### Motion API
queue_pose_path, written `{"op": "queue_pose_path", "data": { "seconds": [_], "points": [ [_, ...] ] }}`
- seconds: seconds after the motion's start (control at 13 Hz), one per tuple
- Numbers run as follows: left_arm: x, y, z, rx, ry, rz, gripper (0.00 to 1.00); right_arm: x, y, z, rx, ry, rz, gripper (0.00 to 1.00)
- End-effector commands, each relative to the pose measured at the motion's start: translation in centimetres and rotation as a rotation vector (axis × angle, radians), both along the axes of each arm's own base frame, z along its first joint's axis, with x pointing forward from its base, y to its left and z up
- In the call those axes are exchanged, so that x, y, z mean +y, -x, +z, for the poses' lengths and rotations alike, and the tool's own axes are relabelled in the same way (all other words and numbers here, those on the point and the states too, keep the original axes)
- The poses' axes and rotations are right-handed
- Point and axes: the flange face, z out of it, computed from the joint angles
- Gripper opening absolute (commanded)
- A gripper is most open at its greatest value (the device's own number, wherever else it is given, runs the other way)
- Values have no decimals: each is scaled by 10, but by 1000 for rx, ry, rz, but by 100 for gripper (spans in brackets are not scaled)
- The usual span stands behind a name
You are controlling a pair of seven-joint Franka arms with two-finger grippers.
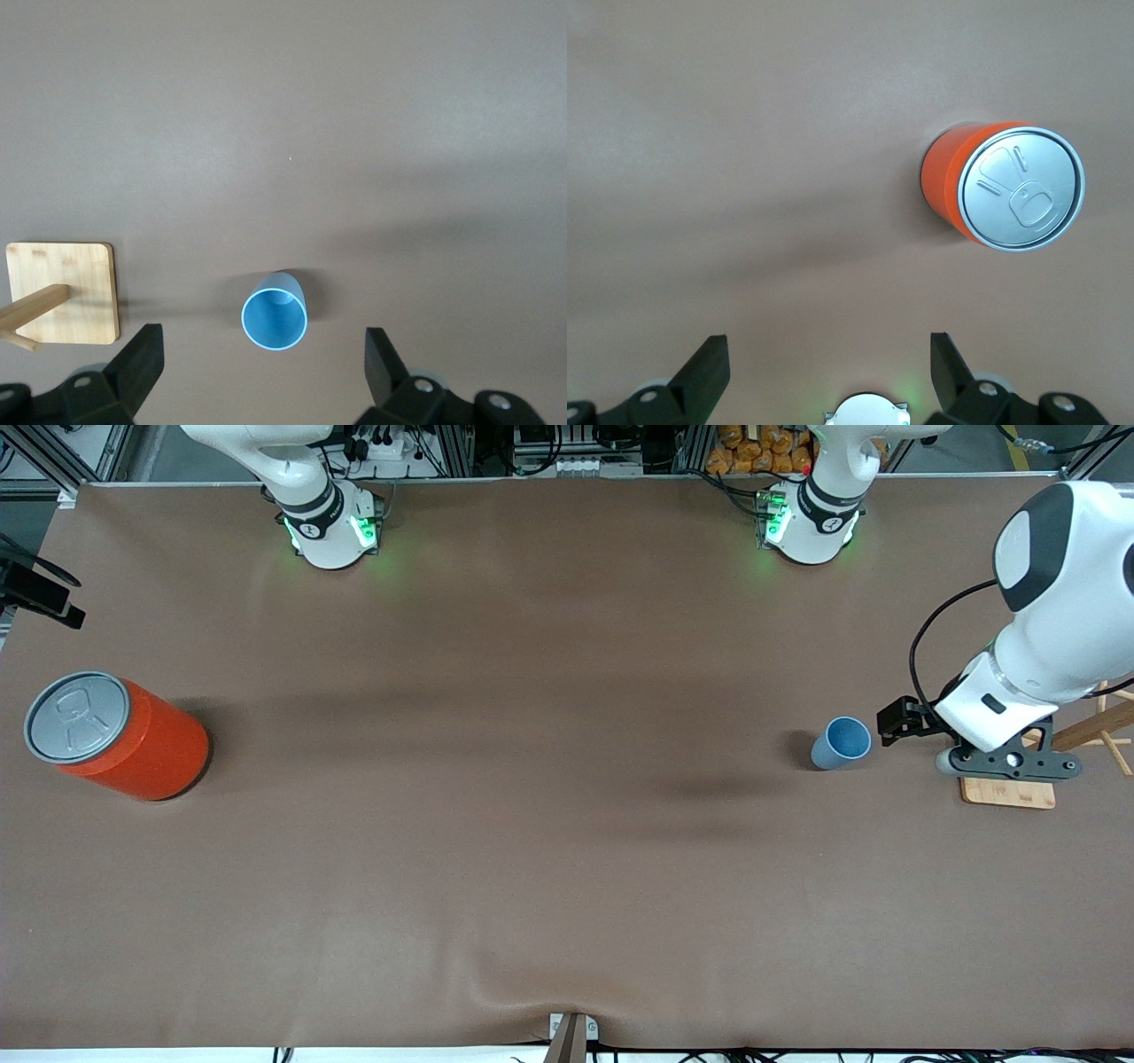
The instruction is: Flip cup
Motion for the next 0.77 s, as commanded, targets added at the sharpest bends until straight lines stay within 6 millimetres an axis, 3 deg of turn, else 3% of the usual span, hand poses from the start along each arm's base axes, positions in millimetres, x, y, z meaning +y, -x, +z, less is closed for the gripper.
{"op": "queue_pose_path", "data": {
  "seconds": [0.0,0.15,0.46,0.69],
  "points": [
    [3,1,18,2,-22,14,100,1,0,5,-6,4,-14,100],
    [12,5,25,24,-27,28,100,1,0,5,-6,4,-14,100],
    [20,21,67,-22,-17,44,100,0,1,5,-6,4,-15,100],
    [21,49,100,-11,-18,54,100,0,1,5,-5,5,-16,100]
  ]
}}
